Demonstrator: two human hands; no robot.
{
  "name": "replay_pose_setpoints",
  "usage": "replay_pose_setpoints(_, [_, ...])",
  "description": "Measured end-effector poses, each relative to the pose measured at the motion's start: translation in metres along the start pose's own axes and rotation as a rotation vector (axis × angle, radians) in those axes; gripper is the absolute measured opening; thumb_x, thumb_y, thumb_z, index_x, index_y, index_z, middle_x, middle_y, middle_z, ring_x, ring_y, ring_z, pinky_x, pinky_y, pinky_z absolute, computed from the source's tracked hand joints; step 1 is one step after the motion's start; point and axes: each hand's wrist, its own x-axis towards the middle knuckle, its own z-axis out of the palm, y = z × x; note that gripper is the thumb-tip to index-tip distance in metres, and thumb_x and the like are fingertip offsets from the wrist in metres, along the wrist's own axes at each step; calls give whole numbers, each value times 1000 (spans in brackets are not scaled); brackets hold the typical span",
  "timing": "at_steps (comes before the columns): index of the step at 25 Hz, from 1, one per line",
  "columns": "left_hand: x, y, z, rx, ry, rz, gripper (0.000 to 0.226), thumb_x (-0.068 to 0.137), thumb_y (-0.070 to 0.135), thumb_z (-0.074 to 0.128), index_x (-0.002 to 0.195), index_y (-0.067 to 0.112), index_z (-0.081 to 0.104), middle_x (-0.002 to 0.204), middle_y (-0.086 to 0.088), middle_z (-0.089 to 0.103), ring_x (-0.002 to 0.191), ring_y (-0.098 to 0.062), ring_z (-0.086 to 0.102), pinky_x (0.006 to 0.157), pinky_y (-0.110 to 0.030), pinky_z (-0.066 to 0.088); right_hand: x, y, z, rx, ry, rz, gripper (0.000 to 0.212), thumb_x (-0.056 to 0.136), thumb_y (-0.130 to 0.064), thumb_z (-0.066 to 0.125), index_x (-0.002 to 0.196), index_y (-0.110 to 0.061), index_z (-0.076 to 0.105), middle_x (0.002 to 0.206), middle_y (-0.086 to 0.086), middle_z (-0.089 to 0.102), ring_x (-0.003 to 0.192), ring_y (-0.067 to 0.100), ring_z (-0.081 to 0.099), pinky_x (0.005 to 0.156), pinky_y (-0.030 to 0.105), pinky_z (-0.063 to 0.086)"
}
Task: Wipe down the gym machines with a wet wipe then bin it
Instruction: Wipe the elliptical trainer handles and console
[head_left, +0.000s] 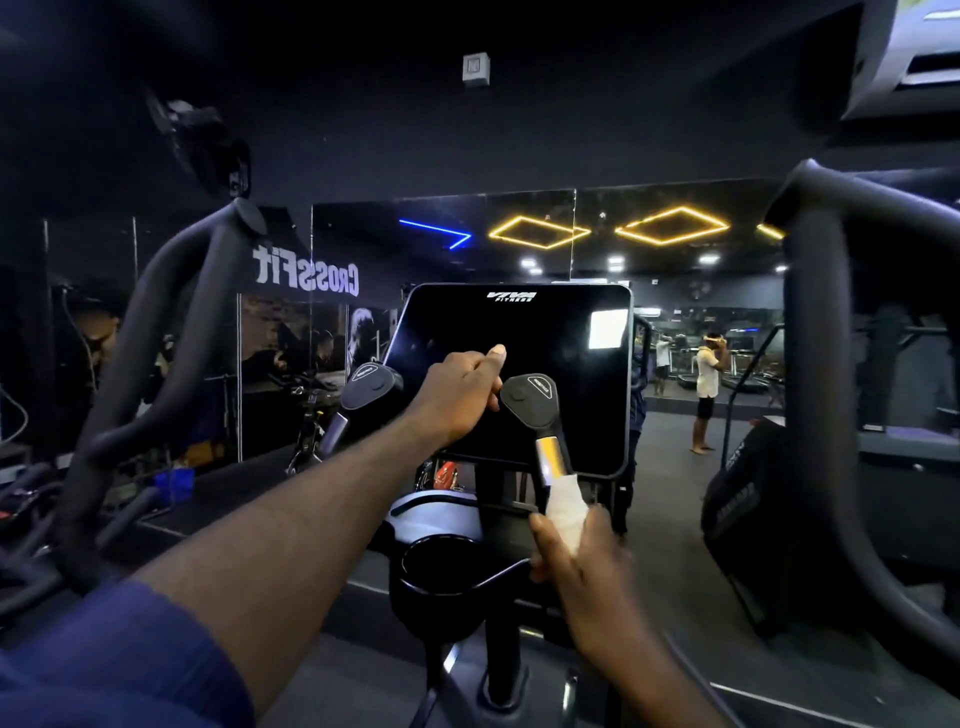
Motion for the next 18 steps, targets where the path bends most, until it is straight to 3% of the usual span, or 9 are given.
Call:
replay_pose_setpoints(2, [0, 14, 7, 40, -5, -8, 52, 106, 57, 44, 83, 17, 69, 81, -1, 72, 79, -18, 67, 76, -31, 50, 26, -16, -7, 177, -66, 21, 61, 91, -78, 41, 100, -22, 62, 81, 5, 77, 75, 17, 76, 76, 47, 62])
replay_pose_setpoints(5, [3, 38, 16, 79, -45, 17, 51, 103, 58, 52, 76, 16, 64, 80, -1, 69, 78, -17, 63, 68, -30, 43, 61, -50, -19, 560, -248, 166, 81, 99, -73, 31, 108, -4, 72, 89, 21, 78, 77, 35, 76, 71, 42, 58])
replay_pose_setpoints(8, [7, 45, 30, 148, -143, 20, 43, 99, 56, 59, 84, 18, 72, 86, -2, 72, 85, -17, 67, 75, -30, 50, 43, -26, -20, 787, -393, 279, 92, 97, -76, 24, 102, 0, 75, 91, 30, 72, 68, 38, 71, 66, 41, 53])
replay_pose_setpoints(12, [5, 43, 45, 217, -61, 37, 40, 80, 48, 47, 77, 18, 73, 77, -3, 70, 79, -24, 66, 80, -40, 56, 29, 5, -20, 775, -465, 298, 91, 97, -74, 21, 102, -4, 78, 99, 36, 70, 79, 42, 70, 69, 43, 50])
replay_pose_setpoints(15, [4, 42, 46, 215, -57, 39, 42, 75, 46, 44, 76, 16, 73, 74, -4, 70, 78, -26, 66, 79, -43, 56, 61, -28, -12, 729, -330, 278, 92, 101, -74, 19, 118, 1, 69, 92, 29, 75, 72, 40, 73, 65, 43, 56])
replay_pose_setpoints(18, [4, 41, 49, 205, -44, 40, 38, 85, 41, 50, 79, 13, 74, 76, -3, 71, 79, -23, 66, 77, -43, 56, 61, -35, 6, 304, 40, 57, 81, 93, -87, 12, 109, -29, 67, 83, 6, 77, 71, 31, 75, 78, 54, 60])
